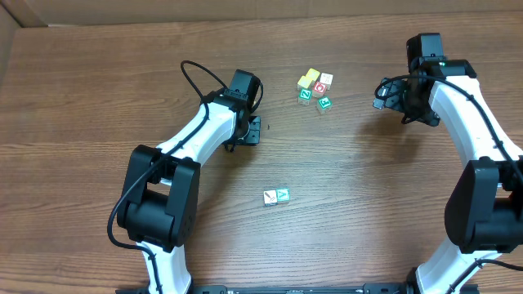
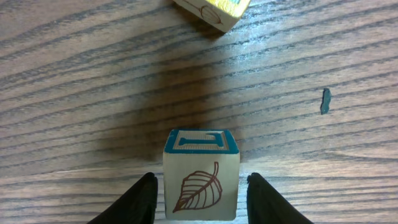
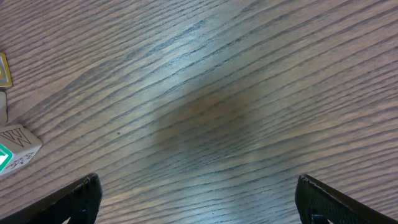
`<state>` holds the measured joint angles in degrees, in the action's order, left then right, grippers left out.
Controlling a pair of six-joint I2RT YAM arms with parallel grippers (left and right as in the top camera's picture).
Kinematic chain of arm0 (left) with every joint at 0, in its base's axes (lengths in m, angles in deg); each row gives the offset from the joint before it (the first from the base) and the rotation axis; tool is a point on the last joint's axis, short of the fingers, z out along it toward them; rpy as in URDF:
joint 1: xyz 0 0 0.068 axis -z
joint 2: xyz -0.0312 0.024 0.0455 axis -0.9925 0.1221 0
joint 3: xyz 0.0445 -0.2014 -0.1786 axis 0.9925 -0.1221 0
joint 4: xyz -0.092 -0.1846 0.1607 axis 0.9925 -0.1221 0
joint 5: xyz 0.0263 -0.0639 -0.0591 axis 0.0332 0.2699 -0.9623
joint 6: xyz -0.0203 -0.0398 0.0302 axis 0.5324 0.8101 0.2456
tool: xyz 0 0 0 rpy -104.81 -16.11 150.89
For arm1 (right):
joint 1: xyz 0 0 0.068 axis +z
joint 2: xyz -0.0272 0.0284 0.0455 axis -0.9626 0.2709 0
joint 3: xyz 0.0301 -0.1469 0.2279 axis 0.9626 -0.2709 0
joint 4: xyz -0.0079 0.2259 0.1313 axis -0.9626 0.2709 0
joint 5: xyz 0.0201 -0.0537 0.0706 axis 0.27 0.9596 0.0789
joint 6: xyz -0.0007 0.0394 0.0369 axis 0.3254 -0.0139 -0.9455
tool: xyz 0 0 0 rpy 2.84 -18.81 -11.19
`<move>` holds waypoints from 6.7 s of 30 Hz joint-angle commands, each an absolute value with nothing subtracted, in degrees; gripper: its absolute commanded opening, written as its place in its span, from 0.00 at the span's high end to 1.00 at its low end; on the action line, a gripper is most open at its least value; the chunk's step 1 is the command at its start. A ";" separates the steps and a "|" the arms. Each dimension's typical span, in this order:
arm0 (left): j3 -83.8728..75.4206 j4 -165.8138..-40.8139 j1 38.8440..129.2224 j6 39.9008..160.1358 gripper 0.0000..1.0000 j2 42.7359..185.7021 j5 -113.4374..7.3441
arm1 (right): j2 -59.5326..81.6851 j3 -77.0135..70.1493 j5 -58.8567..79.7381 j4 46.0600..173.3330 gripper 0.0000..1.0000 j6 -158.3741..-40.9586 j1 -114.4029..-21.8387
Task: Flip 3 blocks
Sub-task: 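Lower the left gripper and close it on the leaf block, then carry the leaf block forward and set it beside the hammer block, then open the left gripper and lift it off the leaf block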
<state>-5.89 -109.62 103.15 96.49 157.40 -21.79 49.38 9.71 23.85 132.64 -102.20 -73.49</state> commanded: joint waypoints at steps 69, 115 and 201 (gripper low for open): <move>-6.48 -132.15 104.87 109.67 0.81 144.11 -24.39 | 47.57 10.72 24.46 132.57 0.00 -101.83 -73.51; -13.36 -140.22 111.65 122.59 0.96 142.82 -16.35 | 47.57 10.72 24.46 132.57 0.00 -101.83 -73.51; -22.85 -119.50 106.71 123.44 0.95 141.40 -22.10 | 47.57 10.72 24.46 132.57 0.00 -101.83 -73.51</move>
<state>-27.26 -118.01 108.76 125.10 142.23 -24.83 49.38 9.71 23.85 132.64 -102.18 -73.51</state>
